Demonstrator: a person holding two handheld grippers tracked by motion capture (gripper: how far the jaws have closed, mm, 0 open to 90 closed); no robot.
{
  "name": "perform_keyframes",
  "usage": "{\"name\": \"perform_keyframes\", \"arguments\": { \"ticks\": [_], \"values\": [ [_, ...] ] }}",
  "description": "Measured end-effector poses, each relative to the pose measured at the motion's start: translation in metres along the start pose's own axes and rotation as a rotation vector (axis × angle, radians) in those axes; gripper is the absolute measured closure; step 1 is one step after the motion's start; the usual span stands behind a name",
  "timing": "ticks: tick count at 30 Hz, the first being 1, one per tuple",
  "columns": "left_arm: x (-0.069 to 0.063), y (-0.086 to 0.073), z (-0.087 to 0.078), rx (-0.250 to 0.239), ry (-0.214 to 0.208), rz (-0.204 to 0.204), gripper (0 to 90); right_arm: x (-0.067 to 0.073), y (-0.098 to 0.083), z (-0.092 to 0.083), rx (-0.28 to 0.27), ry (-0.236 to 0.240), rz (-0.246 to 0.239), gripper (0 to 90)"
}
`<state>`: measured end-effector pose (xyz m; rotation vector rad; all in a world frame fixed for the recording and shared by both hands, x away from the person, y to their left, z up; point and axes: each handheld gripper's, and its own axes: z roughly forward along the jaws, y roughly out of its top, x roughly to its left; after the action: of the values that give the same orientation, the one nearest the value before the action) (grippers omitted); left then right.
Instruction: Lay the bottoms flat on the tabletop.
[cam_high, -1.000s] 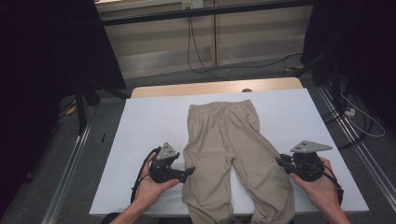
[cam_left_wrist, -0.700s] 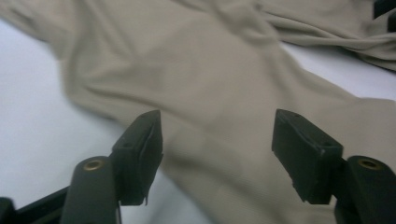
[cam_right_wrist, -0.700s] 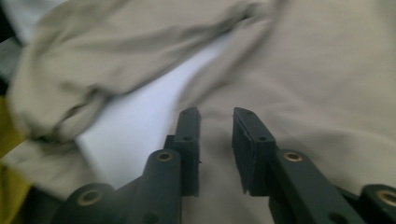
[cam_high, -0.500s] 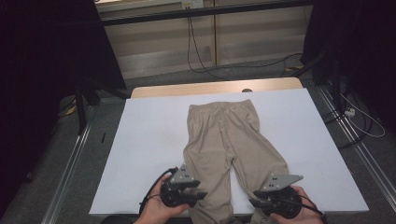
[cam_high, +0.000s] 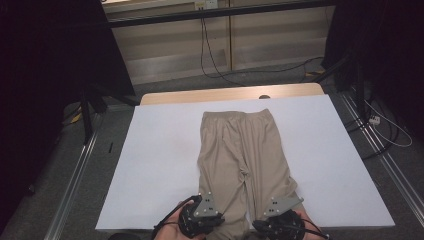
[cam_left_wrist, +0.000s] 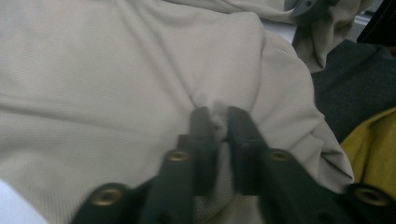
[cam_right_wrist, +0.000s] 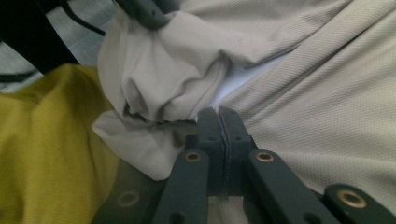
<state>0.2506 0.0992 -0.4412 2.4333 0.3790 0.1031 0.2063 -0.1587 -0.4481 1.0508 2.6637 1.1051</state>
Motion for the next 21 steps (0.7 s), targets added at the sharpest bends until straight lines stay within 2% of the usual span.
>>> {"name": "perform_keyframes", "arguments": {
  "ticks": [3,4,6,8,9,10,11,12,14,15,16,17,19,21],
  "values": [
    [0.0,0.0,-0.002,0.01,-0.02,-0.012,88.2,-0.004,-0.001,-0.001,-0.001,0.022,0.031,88.4],
    [-0.001,-0.001,-0.003,0.011,-0.033,-0.028,88.2,-0.005,-0.002,-0.003,-0.004,0.024,0.038,88.0],
    [-0.004,-0.004,-0.007,0.023,-0.059,-0.032,88.3,-0.004,-0.003,-0.004,-0.004,0.035,0.041,88.0],
    [-0.008,-0.008,-0.012,0.02,-0.083,-0.055,88.2,-0.001,-0.004,-0.005,-0.006,0.052,0.047,86.0],
    [-0.01,-0.009,-0.013,0.022,-0.09,-0.056,88.0,0.0,-0.005,-0.005,-0.002,0.073,0.049,85.7],
    [-0.012,-0.01,-0.014,0.034,-0.091,-0.043,87.8,0.002,-0.005,-0.005,0.004,0.071,0.041,84.3],
    [-0.012,-0.011,-0.014,0.036,-0.08,-0.025,86.9,0.002,-0.005,-0.004,0.002,0.063,0.028,81.8],
    [-0.012,-0.01,-0.015,0.023,-0.066,-0.032,80.4,0.002,-0.004,-0.005,0.0,0.064,0.025,76.6],
    [-0.005,-0.008,-0.02,-0.009,-0.039,-0.081,55.6,-0.003,-0.002,-0.009,-0.032,0.055,0.033,69.7],
    [0.0,-0.007,-0.025,-0.033,-0.031,-0.077,53.7,-0.007,-0.001,-0.012,-0.054,0.049,0.036,65.9],
    [0.005,-0.007,-0.029,-0.074,-0.022,-0.105,55.3,-0.012,0.001,-0.016,-0.074,0.043,0.047,62.5],
    [0.01,-0.007,-0.034,-0.1,0.005,-0.123,53.9,-0.017,0.002,-0.02,-0.094,0.031,0.058,61.8],
    [0.021,-0.01,-0.041,-0.118,0.052,-0.133,52.2,-0.027,0.003,-0.028,-0.11,-0.014,0.064,62.6],
    [0.033,-0.014,-0.042,-0.104,0.088,-0.154,52.4,-0.04,0.002,-0.034,-0.123,-0.052,0.091,65.9]
  ]
}}
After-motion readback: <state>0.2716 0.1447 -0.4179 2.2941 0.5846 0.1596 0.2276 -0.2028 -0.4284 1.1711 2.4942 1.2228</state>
